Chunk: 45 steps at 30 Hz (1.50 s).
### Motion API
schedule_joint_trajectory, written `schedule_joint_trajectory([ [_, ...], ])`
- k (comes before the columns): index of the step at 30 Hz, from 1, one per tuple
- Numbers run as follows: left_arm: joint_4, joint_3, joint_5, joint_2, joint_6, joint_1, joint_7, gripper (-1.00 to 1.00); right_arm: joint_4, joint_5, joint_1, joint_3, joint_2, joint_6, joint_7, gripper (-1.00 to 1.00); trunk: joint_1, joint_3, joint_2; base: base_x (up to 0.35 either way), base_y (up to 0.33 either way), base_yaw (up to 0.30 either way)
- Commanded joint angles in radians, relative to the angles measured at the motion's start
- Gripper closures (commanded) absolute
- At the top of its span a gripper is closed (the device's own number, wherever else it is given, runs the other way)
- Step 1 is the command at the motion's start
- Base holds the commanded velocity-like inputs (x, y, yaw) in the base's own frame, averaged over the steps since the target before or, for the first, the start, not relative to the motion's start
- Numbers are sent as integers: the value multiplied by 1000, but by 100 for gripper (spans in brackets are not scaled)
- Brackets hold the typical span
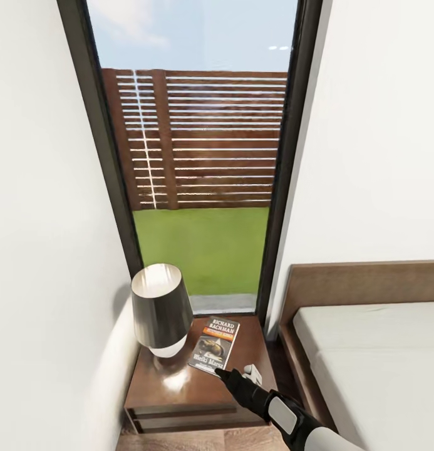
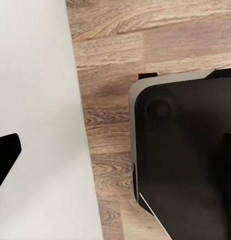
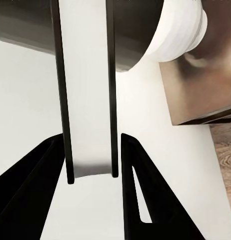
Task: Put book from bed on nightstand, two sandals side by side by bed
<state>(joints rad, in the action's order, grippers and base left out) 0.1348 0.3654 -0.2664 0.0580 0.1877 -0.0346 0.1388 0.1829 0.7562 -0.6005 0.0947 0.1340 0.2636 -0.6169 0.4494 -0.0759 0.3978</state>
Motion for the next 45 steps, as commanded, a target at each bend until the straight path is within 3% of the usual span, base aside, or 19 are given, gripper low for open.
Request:
schedule_joint_trajectory([
  [1,0,9,-8,0,3,-1,4,-100,0,11,-1,7,-1,5,0,100,1,-2,2,30,10,0],
  [12,-1,8,-7,0,3,-1,4,-100,-2,11,0,8,-3,1,0,100,1,-2,2,22,4,0],
  [24,-1,7,-7,-1,3,-1,4,-100,-2,12,1,8,-23,2,1,100,1,-2,2,95,-58,0],
  [45,0,7,-7,-1,3,-1,4,-100,4,11,3,9,-25,-12,-3,100,1,-2,2,88,26,0],
])
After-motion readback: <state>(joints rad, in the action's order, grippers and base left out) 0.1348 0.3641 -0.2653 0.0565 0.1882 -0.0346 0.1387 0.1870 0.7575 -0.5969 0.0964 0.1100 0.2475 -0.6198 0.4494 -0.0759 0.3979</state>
